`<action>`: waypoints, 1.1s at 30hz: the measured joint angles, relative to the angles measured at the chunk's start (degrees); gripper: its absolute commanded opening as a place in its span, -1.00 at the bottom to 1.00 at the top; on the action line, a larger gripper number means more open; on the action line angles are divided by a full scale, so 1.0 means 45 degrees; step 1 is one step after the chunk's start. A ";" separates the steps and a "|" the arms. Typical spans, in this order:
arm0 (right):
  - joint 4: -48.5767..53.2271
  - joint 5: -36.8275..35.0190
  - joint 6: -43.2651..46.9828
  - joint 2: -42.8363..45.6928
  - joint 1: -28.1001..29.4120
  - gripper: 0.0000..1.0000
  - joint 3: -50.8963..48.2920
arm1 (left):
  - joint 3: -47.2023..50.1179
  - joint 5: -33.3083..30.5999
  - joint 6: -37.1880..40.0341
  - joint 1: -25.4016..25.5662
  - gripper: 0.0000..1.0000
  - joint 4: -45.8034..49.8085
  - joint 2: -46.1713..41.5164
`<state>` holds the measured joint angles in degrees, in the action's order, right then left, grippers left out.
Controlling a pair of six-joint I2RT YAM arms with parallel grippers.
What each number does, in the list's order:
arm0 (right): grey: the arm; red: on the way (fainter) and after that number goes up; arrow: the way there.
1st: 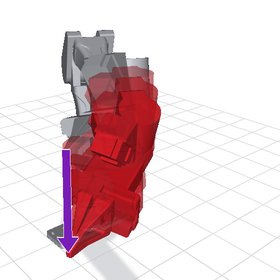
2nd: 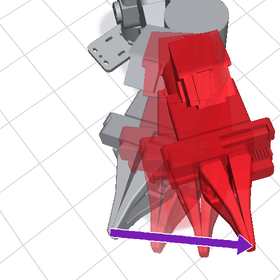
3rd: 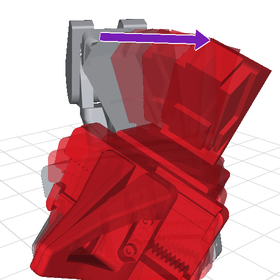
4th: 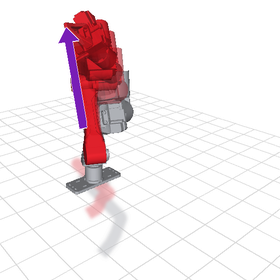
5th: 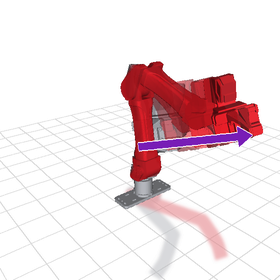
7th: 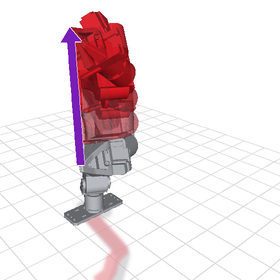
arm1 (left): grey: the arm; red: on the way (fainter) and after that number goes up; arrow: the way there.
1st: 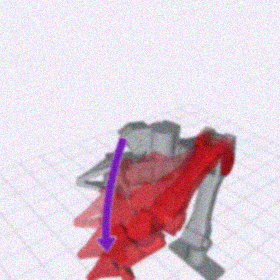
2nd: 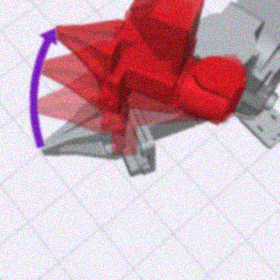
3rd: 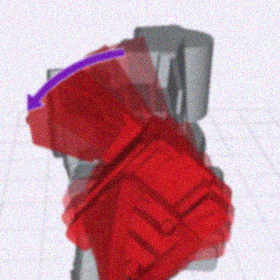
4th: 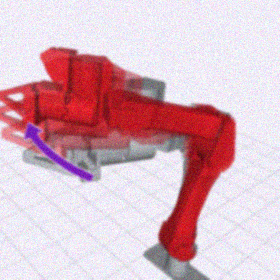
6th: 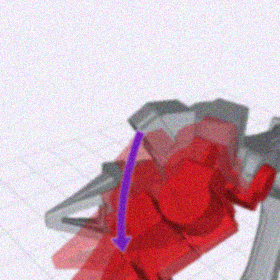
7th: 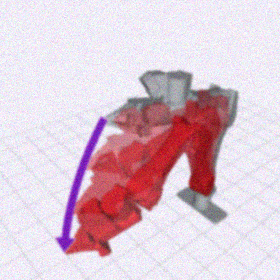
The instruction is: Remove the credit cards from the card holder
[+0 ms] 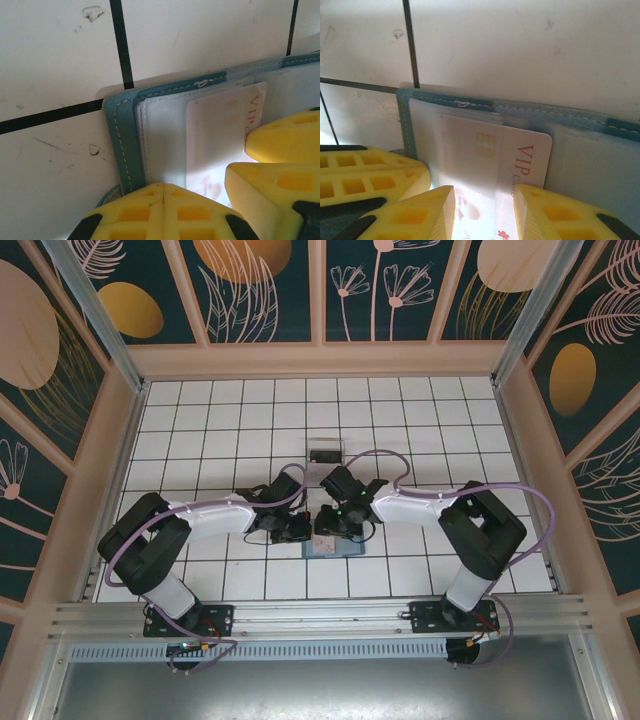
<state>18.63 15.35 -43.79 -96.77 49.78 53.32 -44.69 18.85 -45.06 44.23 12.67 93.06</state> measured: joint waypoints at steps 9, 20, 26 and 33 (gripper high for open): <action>0.0039 -0.0112 -0.0005 0.0058 0.0044 -0.27 0.0126 | 0.0000 -0.0010 0.0000 -0.0005 -0.95 0.0000 0.0000; 0.0199 -0.0228 -0.0010 0.0806 0.0039 -0.28 -0.0092 | 0.0000 -0.0049 0.0000 0.0000 -0.95 0.0000 0.0000; -0.0058 -0.0296 -0.0019 0.0806 -0.0078 -0.33 -0.0889 | 0.0000 -0.0049 0.0005 0.0000 -0.95 0.0005 0.0000; -0.0685 -0.0063 -0.0058 0.0806 -0.0160 -0.41 -0.1336 | -0.0029 -0.0097 0.0097 0.0005 -0.95 0.0063 0.0000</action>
<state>15.55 15.07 -44.05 -93.14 49.06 47.31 -44.82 18.41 -44.62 44.25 12.95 93.06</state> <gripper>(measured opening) 0.303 0.053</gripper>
